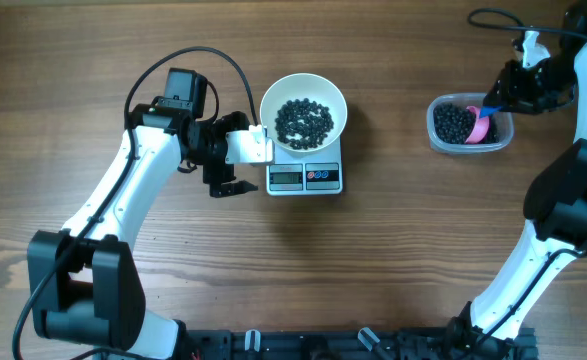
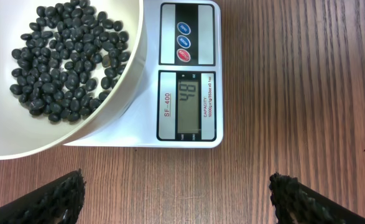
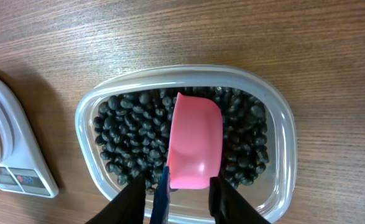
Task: Scoop item into bowl and weigh 150g on scale
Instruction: 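Push the scoop into the beans to scoop again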
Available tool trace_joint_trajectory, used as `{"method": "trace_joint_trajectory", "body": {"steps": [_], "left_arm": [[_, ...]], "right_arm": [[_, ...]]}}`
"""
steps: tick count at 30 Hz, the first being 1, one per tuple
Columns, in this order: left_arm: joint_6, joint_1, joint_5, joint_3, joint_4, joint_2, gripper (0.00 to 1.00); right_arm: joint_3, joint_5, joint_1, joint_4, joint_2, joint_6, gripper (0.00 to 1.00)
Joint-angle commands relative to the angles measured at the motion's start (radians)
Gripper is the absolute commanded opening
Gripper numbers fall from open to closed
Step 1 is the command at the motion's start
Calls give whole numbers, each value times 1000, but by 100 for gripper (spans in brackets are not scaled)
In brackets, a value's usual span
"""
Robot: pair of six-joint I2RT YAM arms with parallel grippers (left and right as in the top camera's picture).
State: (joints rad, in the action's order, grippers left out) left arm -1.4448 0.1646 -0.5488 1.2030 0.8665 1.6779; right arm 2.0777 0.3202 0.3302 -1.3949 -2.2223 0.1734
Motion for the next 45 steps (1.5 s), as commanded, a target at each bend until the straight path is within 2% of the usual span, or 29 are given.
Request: {"method": "trace_joint_trajectory", "body": {"steps": [1,4,7,10,13,18,21,24,31,33,40,44,45], "left_arm": [[10,2,-22,-6,1,11,100],[10,2,-22,-6,1,11,100],[10,2,-22,-6,1,11,100],[10,2,-22,-6,1,11,100],[10,2,-22,-6,1,11,100],[10,2,-22,-6,1,11,100],[10,2,-22,-6,1,11,100],[10,2,-22,-6,1,11,100],[10,2,-22,-6,1,11,100],[10,2,-22,-6,1,11,100],[10,2,-22,-6,1,11,100],[10,2,-22,-6,1,11,100],[10,2,-22,-6,1,11,100]], "right_arm": [[27,-9,-9,13,-18,11,38],[27,-5,-10,22,-18,7,42],[27,66,-24,10,-18,7,34],[27,59,-48,-7,-18,7,32],[26,-63,-63,-19,-18,-27,33],[22,-145,-62,-25,-18,-27,32],[22,-148,-62,-30,-18,-27,32],[22,-148,-62,-43,-18,-32,26],[22,-148,-62,-54,-18,-80,27],[22,-148,-62,-54,-18,-79,22],[22,-148,-62,-53,-18,-80,27],[22,-140,-63,-65,-18,-126,18],[22,-137,-63,-65,-18,-136,11]]}}
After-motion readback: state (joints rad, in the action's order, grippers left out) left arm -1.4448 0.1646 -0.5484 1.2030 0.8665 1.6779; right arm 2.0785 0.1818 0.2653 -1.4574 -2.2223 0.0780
